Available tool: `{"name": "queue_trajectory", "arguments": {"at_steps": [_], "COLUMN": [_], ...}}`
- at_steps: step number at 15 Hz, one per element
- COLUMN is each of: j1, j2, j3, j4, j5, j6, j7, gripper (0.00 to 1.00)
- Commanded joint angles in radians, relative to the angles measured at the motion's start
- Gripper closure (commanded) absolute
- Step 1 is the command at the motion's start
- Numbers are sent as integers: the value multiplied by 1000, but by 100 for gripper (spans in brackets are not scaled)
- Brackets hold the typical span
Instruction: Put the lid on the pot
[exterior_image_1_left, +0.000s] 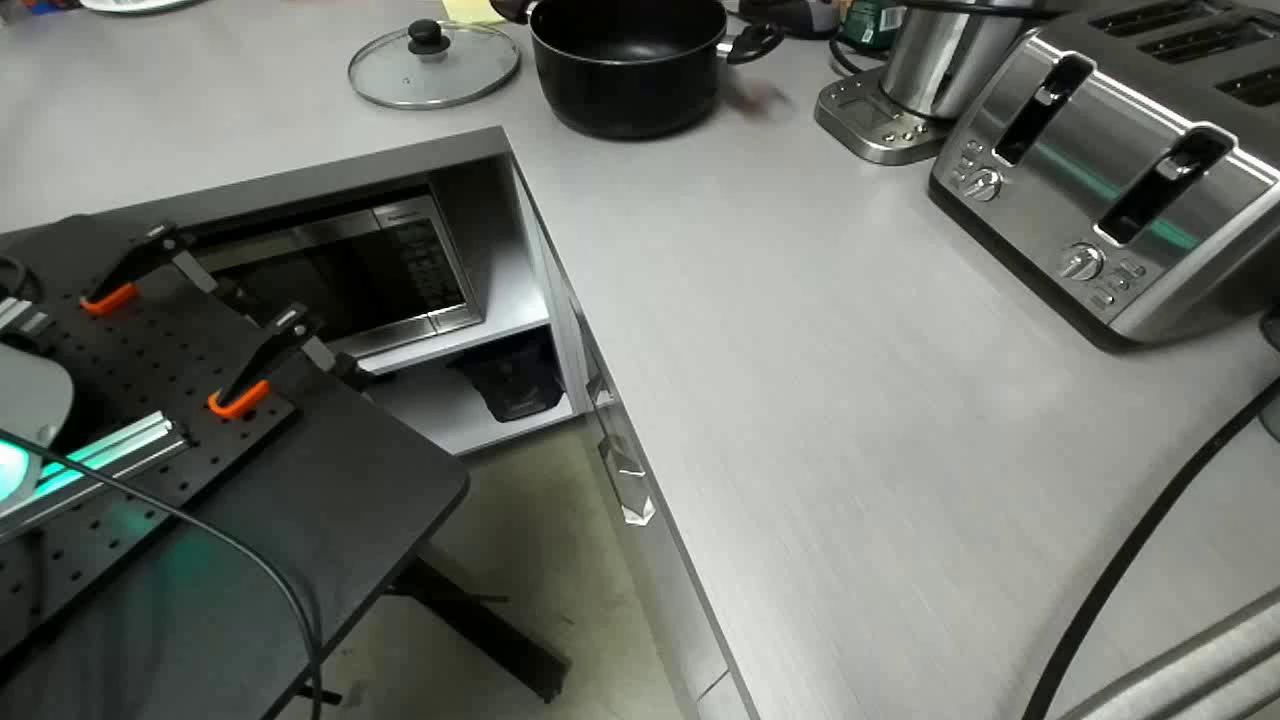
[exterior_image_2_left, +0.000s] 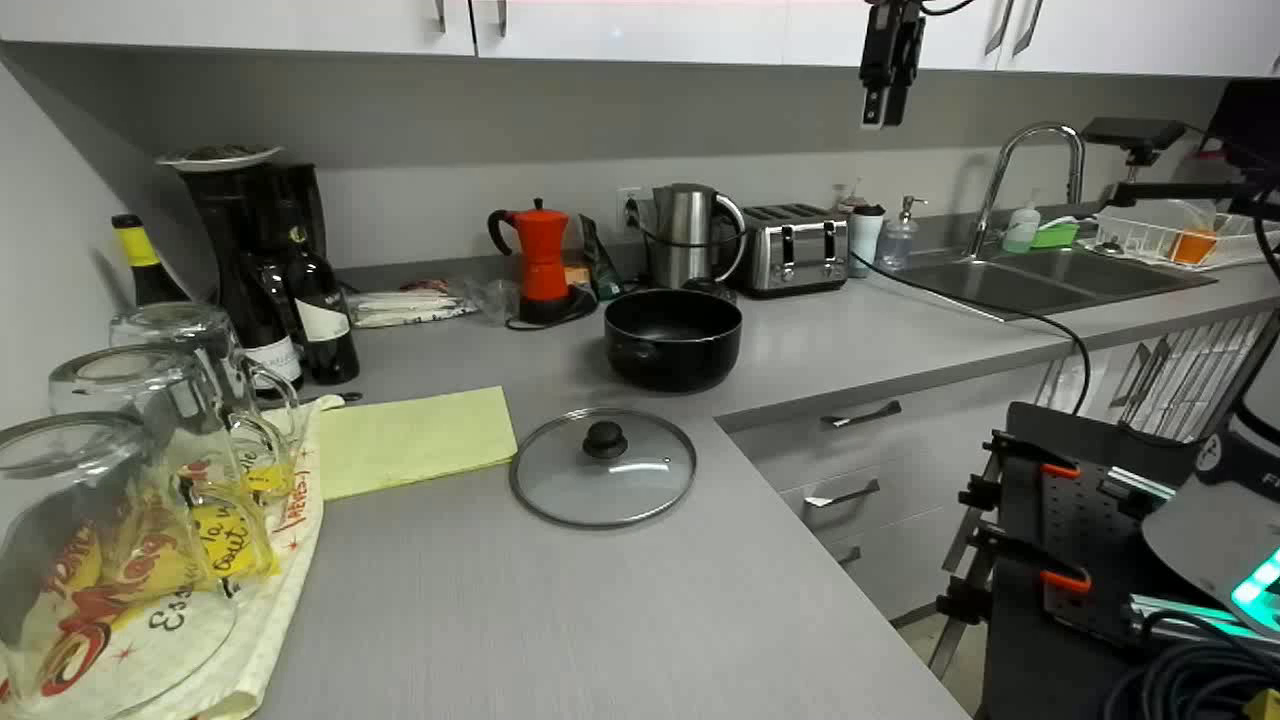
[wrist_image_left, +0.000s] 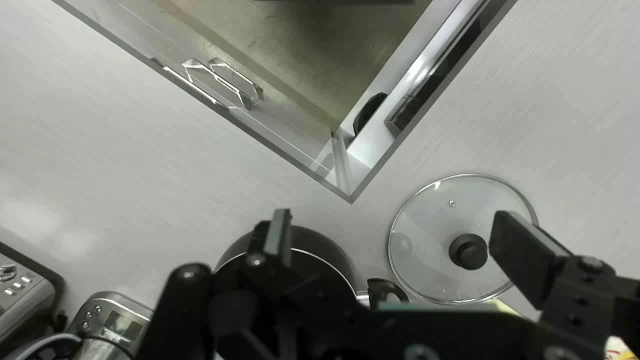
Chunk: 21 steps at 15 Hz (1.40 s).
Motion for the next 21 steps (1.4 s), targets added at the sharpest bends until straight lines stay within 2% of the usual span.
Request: {"name": "queue_trajectory", "arguments": {"at_steps": [1,7,9,16,21], "j1": [7,7,8,32,73], "j2": [1,1,38,315,541], "j3": [-6,-6,-5,16,55], "j4": [2,2,26,194,344], "j5": [-3,-3,-4,-36,-132], "j6": [-1,-1,-5,22,22], "j7": [3,3,0,-35,-63], "gripper": [0,0,0,0,0]}}
